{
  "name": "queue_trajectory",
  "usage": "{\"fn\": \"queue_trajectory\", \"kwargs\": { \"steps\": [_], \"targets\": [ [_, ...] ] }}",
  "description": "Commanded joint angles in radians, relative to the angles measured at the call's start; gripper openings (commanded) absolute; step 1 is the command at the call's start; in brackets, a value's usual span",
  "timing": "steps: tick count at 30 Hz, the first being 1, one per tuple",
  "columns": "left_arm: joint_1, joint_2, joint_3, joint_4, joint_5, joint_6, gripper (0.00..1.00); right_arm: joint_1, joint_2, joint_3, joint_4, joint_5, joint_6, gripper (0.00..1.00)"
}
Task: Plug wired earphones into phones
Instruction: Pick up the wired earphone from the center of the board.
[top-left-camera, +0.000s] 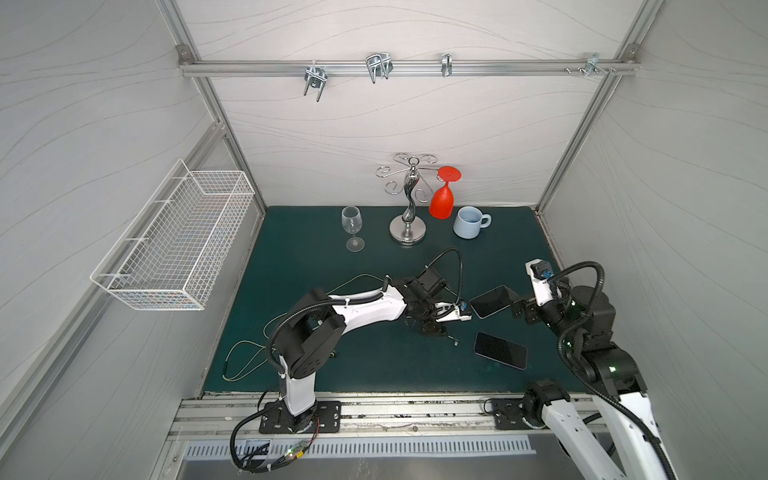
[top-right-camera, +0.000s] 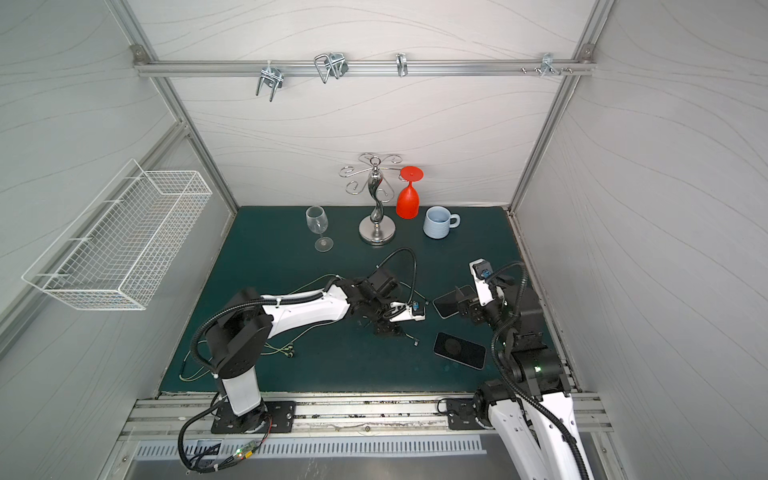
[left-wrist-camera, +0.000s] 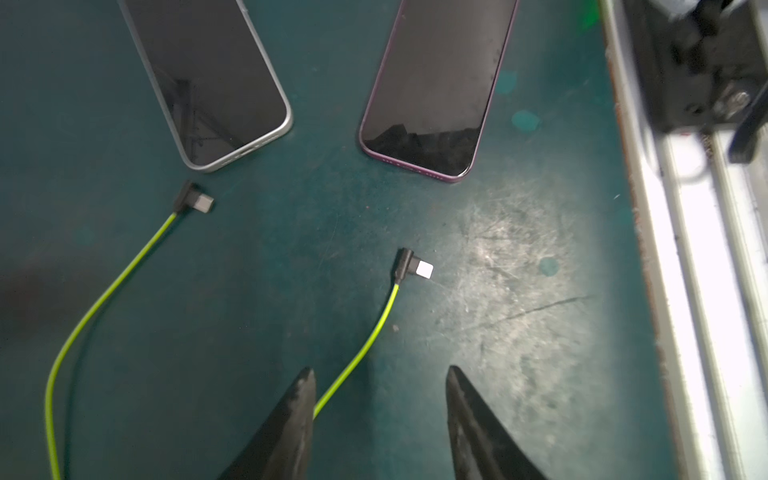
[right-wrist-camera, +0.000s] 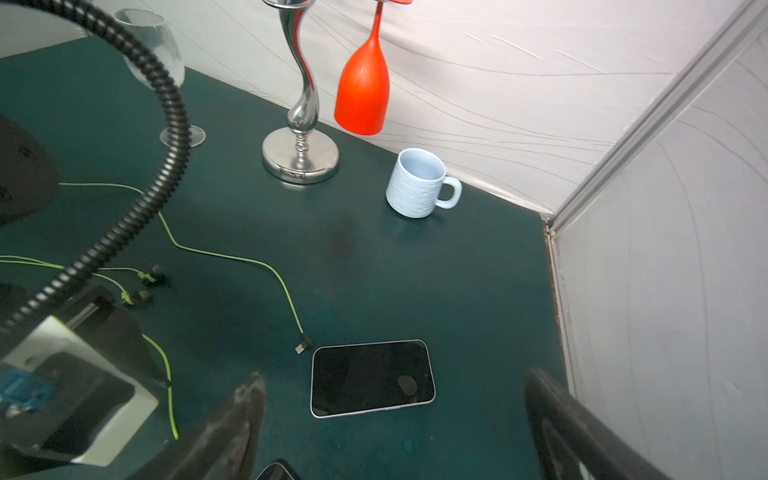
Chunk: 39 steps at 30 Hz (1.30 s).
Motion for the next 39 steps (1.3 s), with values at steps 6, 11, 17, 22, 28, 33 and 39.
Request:
{"fn": "queue_trajectory", "kwargs": {
  "steps": [6, 11, 17, 22, 28, 33, 39],
  "targets": [
    [-0.032, 0.127, 0.131, -0.053, 0.000, 0.160, 0.34, 0.006, -0.012, 0.016, -0.050, 0.043, 0.012, 0.95],
    [-0.036, 0.169, 0.135, -0.063, 0.004, 0.225, 0.32, 0.006, 0.003, 0.019, -0.048, 0.024, 0.011, 0.95],
    [-0.039, 0.208, 0.148, -0.074, -0.019, 0.247, 0.27, 0.020, 0.026, 0.027, -0.038, 0.015, 0.014, 0.95],
    [-0.059, 0.251, 0.168, -0.106, -0.057, 0.267, 0.21, 0.041, 0.037, 0.028, -0.046, 0.013, 0.006, 0.95],
    [-0.065, 0.320, 0.231, -0.218, -0.090, 0.279, 0.07, 0.072, 0.049, 0.041, -0.070, 0.018, -0.004, 0.95],
    [-0.068, 0.350, 0.263, -0.303, -0.119, 0.292, 0.02, 0.091, 0.060, 0.041, -0.076, 0.027, -0.013, 0.96],
    [-0.070, 0.356, 0.284, -0.344, -0.170, 0.252, 0.00, 0.098, 0.070, 0.039, -0.059, 0.046, -0.023, 0.96]
  ]
}}
